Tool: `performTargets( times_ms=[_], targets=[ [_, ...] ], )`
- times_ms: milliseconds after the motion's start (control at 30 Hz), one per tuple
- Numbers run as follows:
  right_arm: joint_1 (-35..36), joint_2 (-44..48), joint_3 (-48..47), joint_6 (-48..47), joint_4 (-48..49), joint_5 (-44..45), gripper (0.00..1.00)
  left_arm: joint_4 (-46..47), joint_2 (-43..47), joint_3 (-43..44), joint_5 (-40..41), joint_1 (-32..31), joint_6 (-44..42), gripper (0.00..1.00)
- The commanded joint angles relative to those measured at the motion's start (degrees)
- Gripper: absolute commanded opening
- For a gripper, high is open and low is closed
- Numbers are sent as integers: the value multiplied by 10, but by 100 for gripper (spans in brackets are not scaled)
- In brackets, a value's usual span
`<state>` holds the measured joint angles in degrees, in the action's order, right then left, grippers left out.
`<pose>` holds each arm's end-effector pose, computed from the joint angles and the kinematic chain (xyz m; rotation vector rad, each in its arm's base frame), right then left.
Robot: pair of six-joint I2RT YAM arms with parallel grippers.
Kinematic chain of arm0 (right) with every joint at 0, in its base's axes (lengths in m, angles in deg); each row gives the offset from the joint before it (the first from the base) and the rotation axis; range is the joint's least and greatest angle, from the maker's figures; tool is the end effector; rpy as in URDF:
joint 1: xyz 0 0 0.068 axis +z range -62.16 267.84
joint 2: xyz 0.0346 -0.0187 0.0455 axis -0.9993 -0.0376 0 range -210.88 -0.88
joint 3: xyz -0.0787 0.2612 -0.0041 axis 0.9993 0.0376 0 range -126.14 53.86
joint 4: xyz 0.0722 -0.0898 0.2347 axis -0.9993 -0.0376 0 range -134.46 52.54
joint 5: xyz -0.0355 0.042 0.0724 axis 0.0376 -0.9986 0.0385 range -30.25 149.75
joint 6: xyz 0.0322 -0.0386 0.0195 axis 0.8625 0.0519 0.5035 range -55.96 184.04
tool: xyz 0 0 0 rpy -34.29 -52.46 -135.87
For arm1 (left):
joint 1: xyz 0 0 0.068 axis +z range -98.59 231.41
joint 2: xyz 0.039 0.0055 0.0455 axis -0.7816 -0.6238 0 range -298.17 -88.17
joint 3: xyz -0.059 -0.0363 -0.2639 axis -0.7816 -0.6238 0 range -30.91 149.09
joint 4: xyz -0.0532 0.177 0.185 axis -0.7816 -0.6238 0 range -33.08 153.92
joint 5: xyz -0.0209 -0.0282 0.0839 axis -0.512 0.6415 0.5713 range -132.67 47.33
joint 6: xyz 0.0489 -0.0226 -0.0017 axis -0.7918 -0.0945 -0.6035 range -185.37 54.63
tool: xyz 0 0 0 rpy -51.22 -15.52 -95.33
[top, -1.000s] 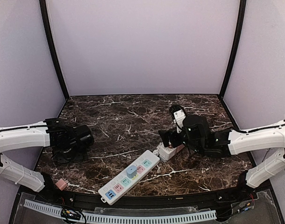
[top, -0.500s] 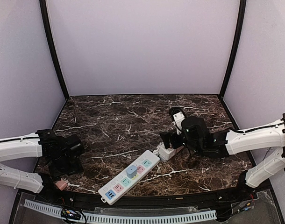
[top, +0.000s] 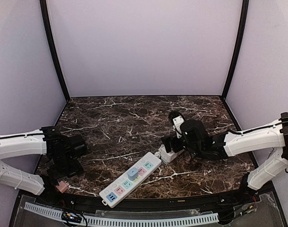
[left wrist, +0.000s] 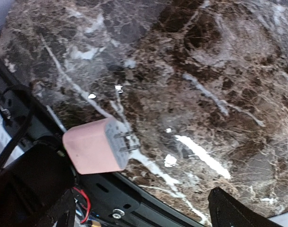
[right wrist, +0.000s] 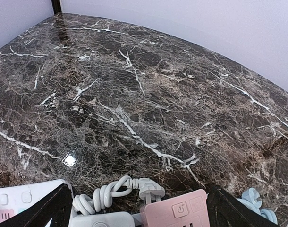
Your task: Insert the plug
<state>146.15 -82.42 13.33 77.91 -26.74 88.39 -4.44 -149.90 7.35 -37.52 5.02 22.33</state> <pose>0.1702 0.2430 0.2060 -0.4893 1.9800 0.2661 0.0991 -0.0992 0.1941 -1.0809 2.8732 0.0990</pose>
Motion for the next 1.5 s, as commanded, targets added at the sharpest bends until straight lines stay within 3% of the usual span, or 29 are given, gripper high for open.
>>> performTargets(
  times_ms=[0, 133, 500, 800, 1000, 1467],
  targets=[
    [-13, -4, -5, -3, 11, -10, 99, -132, -94, 51, 12, 3, 13, 99],
    [-26, -5, 1, -6, 11, -7, 99, -113, -136, 39, -13, 3, 16, 99],
    [-34, -32, -8, -10, 18, -25, 99, 18, -136, -66, -68, 3, 44, 99],
    [-34, -40, -9, -13, 17, -31, 99, -10, -125, -79, -12, 15, 67, 98],
    [-34, -41, -7, -16, 18, -31, 99, 19, -94, -111, -3, 17, 91, 94],
    [-34, -41, -5, -20, 20, -39, 98, 21, -114, -73, 69, 17, 119, 90]
  ],
)
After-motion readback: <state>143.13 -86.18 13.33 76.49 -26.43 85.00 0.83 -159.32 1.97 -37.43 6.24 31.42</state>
